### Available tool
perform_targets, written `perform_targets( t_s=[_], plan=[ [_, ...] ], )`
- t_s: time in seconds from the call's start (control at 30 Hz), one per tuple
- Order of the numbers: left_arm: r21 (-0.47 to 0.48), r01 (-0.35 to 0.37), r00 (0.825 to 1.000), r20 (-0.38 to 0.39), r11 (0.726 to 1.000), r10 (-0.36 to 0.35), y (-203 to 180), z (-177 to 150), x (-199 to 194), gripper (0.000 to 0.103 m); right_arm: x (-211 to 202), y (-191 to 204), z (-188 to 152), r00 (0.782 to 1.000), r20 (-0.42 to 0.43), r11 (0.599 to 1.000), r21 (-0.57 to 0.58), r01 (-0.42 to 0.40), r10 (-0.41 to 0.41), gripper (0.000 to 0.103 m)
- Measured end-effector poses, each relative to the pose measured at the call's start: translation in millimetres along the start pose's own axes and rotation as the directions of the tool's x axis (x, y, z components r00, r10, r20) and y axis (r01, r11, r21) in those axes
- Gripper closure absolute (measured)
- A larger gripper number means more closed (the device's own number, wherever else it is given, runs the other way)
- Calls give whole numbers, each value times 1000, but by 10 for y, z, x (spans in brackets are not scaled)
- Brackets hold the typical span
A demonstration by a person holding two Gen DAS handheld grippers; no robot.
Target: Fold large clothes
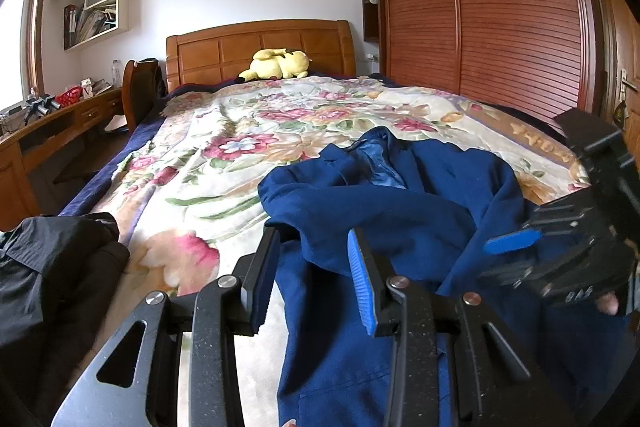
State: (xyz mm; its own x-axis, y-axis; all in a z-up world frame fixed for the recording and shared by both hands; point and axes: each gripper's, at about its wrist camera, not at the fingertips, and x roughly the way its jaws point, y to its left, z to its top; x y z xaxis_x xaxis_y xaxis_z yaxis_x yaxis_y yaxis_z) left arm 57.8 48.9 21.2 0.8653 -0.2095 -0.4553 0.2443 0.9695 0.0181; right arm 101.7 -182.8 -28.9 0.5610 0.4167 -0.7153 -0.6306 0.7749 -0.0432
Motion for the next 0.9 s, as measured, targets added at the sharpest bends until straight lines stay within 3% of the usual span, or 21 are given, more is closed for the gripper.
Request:
perform_targets(
  t_s=[0.13, 0.3, 0.4, 0.57, 0.63, 0.7, 0.8, 0.9],
  plan=[
    [-5, -7, 1000, -2, 1000, 7, 71, -43, -32, 67, 253, 246, 136, 996, -16, 995, -28, -93, 93, 59],
    [-16, -30, 999, -25, 999, 29, 195, -204, -103, 67, 618, 357, 205, 986, -98, 989, -40, -143, 138, 59],
    [-22, -45, 998, -34, 999, 44, 254, -298, -162, 67, 780, 405, 159, 984, -145, 991, -74, -114, 103, 59],
    [-43, -59, 997, -42, 997, 57, 335, -443, -269, 67, 860, 505, 148, 987, -149, 991, -110, -74, 57, 59],
    [-59, -61, 997, -44, 996, 59, 355, -496, -319, 67, 795, 537, 123, 992, -124, 991, -129, -41, 25, 82],
    [-77, -61, 998, -39, 995, 58, 354, -531, -381, 67, 619, 521, 118, 997, -69, 993, -109, -34, 26, 90],
    [-94, -56, 998, -30, 994, 54, 311, -544, -459, 67, 191, 475, 68, 998, 56, 999, -45, -28, 31, 93],
    [-98, -36, 999, -18, 994, 35, 211, -529, -532, 67, -344, 431, -112, 985, 171, 1000, 15, -16, 14, 93]
  ],
)
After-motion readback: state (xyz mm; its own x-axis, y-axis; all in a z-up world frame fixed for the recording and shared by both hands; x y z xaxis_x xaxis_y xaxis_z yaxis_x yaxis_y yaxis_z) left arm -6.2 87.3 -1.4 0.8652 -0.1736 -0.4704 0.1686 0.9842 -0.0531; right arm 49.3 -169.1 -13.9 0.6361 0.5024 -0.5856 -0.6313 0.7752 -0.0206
